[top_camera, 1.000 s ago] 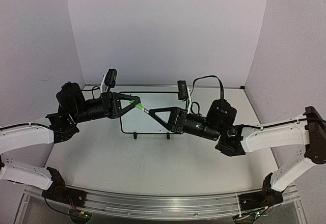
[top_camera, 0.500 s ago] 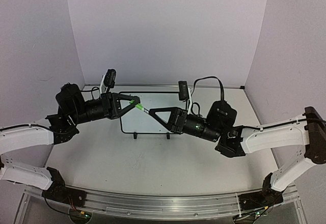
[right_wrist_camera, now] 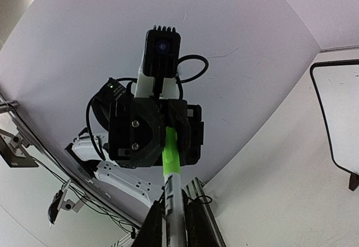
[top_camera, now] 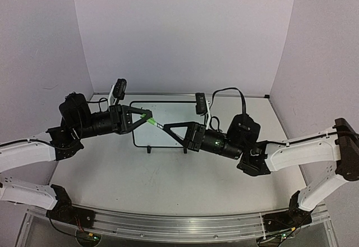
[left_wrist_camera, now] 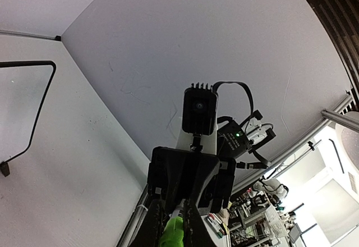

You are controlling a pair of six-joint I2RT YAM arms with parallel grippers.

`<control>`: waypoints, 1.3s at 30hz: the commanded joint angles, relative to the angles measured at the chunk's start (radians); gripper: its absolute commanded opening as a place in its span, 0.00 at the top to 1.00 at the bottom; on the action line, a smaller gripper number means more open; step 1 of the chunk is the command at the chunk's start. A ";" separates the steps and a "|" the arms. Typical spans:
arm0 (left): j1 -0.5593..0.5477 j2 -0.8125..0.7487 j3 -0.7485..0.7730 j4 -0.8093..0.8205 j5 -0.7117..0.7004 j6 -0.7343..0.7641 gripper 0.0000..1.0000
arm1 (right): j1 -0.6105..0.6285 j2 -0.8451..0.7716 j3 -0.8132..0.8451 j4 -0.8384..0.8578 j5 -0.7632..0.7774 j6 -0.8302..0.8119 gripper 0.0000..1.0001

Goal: Write a sentence on the whiteboard
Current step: Open the pen cap from the whiteboard marker.

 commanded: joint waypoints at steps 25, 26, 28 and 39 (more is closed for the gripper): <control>0.051 0.018 0.033 0.082 -0.023 -0.011 1.00 | -0.010 0.024 0.089 0.032 -0.028 -0.041 0.46; 0.051 0.014 0.032 0.076 -0.026 -0.008 1.00 | -0.010 0.027 0.092 0.033 -0.031 -0.039 0.47; 0.051 0.010 0.033 0.066 -0.029 0.000 1.00 | -0.010 0.036 0.099 0.035 -0.037 -0.034 0.48; 0.051 -0.006 0.046 -0.013 -0.015 0.046 1.00 | -0.010 0.062 0.129 0.042 -0.043 -0.032 0.49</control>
